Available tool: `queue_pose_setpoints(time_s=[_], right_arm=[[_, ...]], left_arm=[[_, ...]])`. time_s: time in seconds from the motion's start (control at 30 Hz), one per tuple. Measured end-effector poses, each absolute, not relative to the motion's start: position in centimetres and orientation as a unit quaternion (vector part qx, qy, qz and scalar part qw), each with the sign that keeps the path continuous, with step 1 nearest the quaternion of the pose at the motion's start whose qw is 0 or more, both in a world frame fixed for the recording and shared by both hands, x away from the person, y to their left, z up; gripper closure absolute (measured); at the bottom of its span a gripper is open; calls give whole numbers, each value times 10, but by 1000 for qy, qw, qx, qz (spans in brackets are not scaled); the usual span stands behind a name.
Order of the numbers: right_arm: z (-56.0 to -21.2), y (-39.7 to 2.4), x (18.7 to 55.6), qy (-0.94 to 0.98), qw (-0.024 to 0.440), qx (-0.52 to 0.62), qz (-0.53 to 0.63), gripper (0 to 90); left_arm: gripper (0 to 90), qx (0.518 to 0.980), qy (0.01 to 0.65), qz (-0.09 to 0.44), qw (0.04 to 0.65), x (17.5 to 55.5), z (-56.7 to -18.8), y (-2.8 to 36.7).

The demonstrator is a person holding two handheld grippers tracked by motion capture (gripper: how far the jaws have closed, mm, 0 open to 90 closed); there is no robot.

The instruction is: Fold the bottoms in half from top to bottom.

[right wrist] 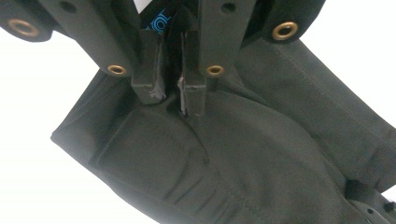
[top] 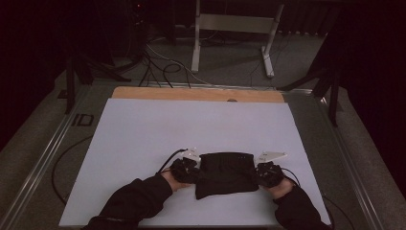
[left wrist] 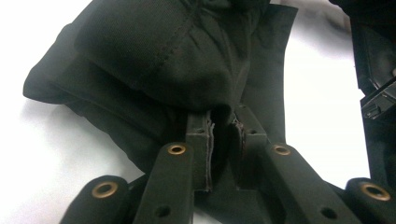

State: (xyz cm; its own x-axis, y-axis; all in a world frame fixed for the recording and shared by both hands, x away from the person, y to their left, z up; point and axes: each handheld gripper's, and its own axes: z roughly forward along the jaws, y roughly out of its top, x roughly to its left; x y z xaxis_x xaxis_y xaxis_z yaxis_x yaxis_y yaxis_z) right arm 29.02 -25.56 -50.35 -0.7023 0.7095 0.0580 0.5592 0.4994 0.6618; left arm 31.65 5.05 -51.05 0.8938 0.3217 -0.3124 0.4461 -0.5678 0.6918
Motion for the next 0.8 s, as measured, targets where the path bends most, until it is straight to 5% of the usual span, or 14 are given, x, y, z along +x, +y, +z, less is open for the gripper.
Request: queue_pose_setpoints(time_s=[0.47,0.8], right_arm=[[-484,-260,281,851,132,349,370,379],[-466,-264,278,830,165,357,396,389]], left_arm=[[402,874,209,-73,432,307,-482,57],[417,852,209,-33,479,304,-452,71]])
